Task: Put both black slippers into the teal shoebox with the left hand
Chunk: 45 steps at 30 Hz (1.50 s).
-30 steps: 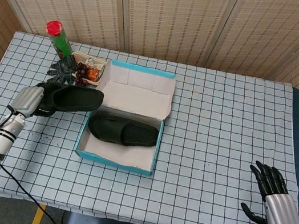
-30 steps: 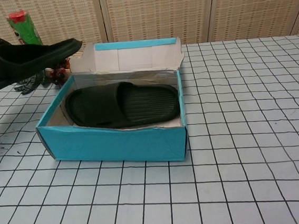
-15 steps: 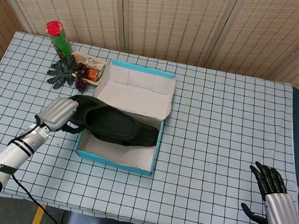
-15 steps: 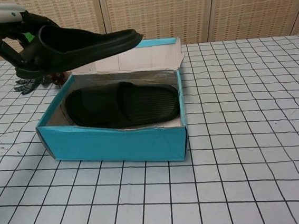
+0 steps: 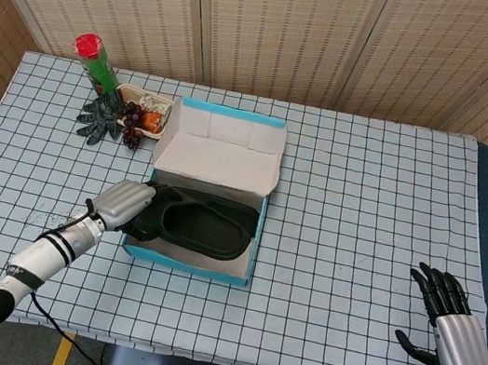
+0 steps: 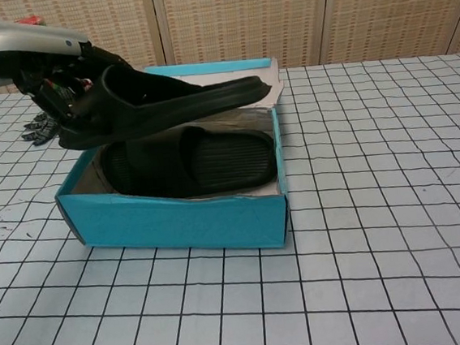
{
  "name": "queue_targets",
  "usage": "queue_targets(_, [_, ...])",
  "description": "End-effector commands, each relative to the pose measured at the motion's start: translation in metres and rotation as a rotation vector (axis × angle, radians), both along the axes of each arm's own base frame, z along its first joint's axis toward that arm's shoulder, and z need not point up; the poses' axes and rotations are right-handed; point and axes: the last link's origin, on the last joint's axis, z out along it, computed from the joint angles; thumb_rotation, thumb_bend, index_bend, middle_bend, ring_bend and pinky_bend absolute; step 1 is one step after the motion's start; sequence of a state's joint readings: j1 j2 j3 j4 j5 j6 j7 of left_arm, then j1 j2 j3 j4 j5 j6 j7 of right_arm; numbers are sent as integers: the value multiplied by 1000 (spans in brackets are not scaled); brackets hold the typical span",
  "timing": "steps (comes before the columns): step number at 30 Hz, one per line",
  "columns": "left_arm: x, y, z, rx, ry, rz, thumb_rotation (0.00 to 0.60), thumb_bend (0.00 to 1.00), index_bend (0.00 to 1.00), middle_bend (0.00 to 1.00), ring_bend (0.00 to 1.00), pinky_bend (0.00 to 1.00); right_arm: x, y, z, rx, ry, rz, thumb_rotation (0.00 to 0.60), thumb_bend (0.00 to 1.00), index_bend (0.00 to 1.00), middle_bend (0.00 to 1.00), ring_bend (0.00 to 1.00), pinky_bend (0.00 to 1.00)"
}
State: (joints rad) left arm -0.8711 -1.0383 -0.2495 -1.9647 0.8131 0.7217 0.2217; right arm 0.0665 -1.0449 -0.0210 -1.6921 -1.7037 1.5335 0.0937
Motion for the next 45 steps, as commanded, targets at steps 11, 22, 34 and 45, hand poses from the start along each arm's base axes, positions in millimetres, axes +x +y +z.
queue_targets(11, [-6,-10,-21,-115,66,21,600,413,514,653,651,612,-1,1,2,-9,-13,5,600,114,0,0,0,0])
queue_targets(22, [-16,-1,-32,-161,52,107,600,414,510,656,661,639,-3,2,7,-24,-15,-1,600,114,0,0,0,0])
queue_targets(34, [-23,10,-49,-287,17,186,600,413,521,672,680,642,-7,1,3,-5,-18,-7,600,114,0,0,0,0])
queue_targets(45, [-41,33,-54,-291,65,258,600,413,522,693,704,644,-8,0,2,9,-18,-14,600,114,0,0,0,0])
